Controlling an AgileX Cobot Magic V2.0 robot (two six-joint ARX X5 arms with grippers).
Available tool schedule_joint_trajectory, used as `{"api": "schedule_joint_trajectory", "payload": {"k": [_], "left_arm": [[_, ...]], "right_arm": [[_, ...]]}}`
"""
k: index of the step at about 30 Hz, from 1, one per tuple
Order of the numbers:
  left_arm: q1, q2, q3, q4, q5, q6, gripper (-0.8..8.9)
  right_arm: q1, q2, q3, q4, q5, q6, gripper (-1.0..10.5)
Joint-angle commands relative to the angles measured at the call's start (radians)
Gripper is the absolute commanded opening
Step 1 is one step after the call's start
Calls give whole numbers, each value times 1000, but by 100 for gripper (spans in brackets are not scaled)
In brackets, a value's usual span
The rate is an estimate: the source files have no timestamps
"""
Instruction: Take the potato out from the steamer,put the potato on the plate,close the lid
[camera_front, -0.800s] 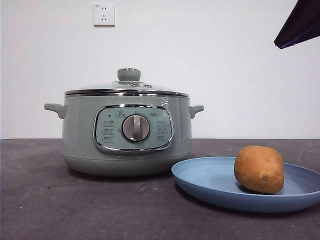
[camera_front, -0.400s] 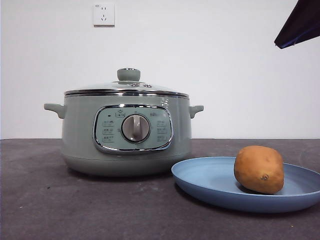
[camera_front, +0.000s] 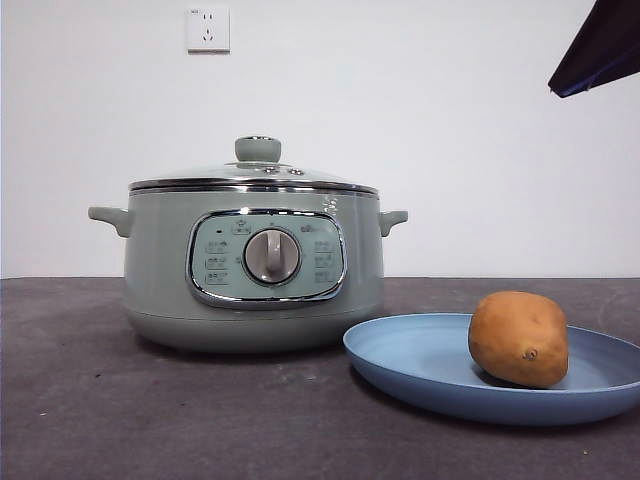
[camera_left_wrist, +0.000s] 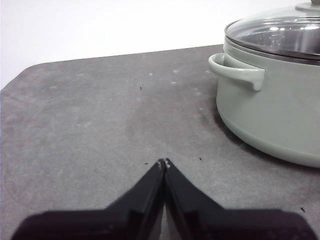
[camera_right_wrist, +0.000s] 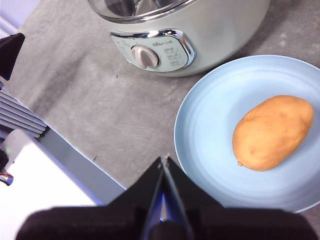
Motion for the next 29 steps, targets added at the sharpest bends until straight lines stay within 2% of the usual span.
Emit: {"api": "schedule_joint_trajectory", "payload": {"k": [1, 11, 16, 18, 24, 29], "left_arm": [[3, -3, -17, 4, 0, -6, -4], [3, -3, -17, 4, 0, -6, -4], [3, -3, -17, 4, -1, -6, -4], [3, -3, -17, 4, -1, -6, -4], [3, -3, -17, 5, -1, -6, -4], [3, -3, -17, 4, -1, -6, -4]], "right_arm": [[1, 0, 6, 5, 3, 5, 1], [5, -5, 6, 2, 0, 5, 1], [-66, -91, 1, 39, 105, -94, 1], [-116, -148, -14, 99, 100, -126, 1], [-291, -352, -177, 349, 124, -157, 1], [-398, -503, -409, 562, 135, -134, 1]]}}
